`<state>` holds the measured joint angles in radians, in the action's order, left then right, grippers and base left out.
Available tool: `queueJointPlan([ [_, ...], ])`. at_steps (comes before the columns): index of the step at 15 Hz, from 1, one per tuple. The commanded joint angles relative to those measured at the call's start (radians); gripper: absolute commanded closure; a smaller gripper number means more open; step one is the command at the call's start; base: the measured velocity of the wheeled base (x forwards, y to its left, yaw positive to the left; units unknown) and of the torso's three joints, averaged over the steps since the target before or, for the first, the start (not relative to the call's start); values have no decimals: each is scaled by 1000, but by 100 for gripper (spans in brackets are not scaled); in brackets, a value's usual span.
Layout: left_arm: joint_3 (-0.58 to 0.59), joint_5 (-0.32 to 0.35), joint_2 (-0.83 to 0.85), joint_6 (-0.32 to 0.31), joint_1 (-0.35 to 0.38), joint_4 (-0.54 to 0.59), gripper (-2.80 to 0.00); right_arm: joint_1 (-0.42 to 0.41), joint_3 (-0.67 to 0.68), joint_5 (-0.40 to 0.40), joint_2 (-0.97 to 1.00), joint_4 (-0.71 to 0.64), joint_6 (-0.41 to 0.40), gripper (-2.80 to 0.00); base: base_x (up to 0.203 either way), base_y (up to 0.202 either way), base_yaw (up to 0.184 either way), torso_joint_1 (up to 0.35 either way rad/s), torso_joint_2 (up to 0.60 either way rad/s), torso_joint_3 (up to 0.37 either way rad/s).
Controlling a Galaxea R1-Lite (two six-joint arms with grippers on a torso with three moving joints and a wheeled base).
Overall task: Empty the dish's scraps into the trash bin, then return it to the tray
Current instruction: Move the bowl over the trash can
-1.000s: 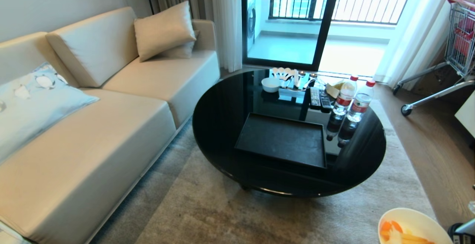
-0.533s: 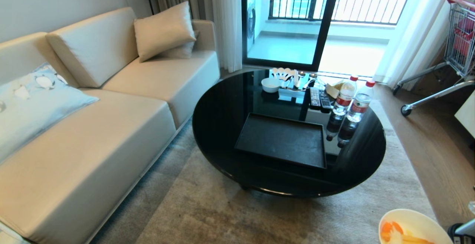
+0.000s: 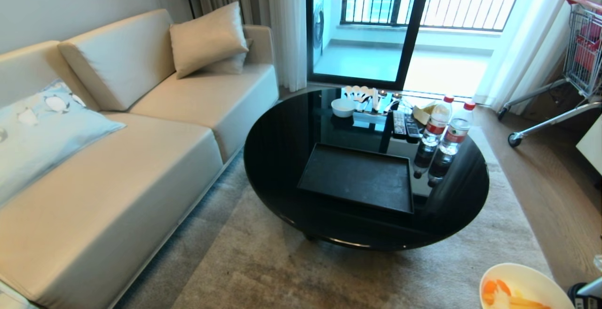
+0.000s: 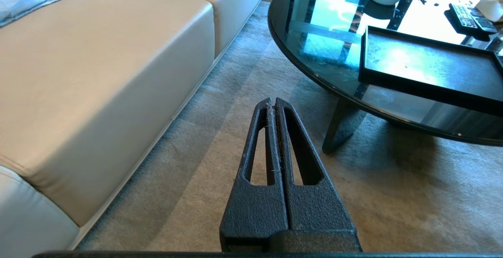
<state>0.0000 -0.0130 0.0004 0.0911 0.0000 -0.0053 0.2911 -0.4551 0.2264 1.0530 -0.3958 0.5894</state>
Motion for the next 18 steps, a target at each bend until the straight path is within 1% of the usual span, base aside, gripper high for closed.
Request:
queueJointPlan([
  [1,0,-1,0,1,0,-1,0,1,-13,1,12,7,7,0,0,0,0,0,0,0],
  [3,0,-1,0,1,0,-1,0,0,-14,1,15,14,9,0,0,0,0,0,0,0],
  [9,0,-1,0,1,0,-1,0,2,-16,2,16,9,55,0,1,2,-12,0,0,0],
  [18,0,-1,0,1,0,-1,0,2,-16,5,15,3,73,0,1,11,-163,2,2,2],
])
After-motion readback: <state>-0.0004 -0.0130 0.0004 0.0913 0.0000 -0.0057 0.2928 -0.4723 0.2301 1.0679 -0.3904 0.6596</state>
